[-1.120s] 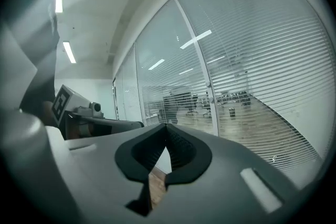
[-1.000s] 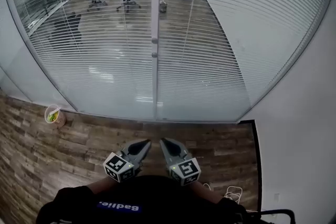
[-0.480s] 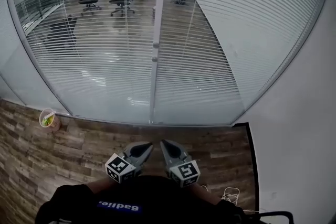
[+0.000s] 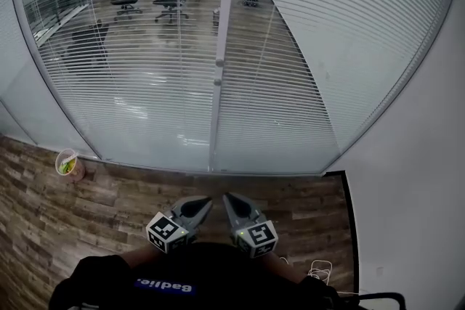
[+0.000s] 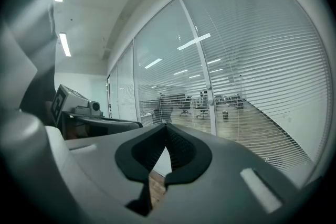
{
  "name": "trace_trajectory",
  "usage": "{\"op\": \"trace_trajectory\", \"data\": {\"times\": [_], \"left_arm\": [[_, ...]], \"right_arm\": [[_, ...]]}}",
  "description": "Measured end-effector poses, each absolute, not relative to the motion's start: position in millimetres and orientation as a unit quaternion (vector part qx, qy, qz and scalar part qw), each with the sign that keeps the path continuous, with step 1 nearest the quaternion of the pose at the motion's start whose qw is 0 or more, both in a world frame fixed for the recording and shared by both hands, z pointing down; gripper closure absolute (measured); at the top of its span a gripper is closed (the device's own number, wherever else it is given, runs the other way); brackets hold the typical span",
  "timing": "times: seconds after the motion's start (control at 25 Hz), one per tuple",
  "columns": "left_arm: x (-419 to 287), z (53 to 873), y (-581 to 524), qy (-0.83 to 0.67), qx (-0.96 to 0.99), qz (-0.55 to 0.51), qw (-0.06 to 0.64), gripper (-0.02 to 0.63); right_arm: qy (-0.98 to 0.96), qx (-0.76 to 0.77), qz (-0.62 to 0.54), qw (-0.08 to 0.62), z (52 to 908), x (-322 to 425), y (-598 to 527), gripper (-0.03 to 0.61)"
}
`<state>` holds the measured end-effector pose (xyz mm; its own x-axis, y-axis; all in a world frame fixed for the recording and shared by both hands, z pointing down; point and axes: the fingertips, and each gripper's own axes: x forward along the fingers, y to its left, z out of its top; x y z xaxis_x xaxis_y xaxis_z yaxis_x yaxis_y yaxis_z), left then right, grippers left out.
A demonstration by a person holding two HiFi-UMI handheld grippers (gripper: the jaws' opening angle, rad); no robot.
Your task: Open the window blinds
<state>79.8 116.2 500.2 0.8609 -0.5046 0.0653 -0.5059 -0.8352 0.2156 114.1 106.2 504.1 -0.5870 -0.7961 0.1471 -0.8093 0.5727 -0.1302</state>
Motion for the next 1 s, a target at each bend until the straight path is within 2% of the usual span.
{"op": "trace_trajectory", "data": {"times": [1.0], "left_arm": [[80.7,499.8,122.7,-0.265,0.957,0.002,0.114,0.615]], "right_arm": [[-0.891,0.442,0.102,0.034,503.8,111.9,111.4,0.577]]}}
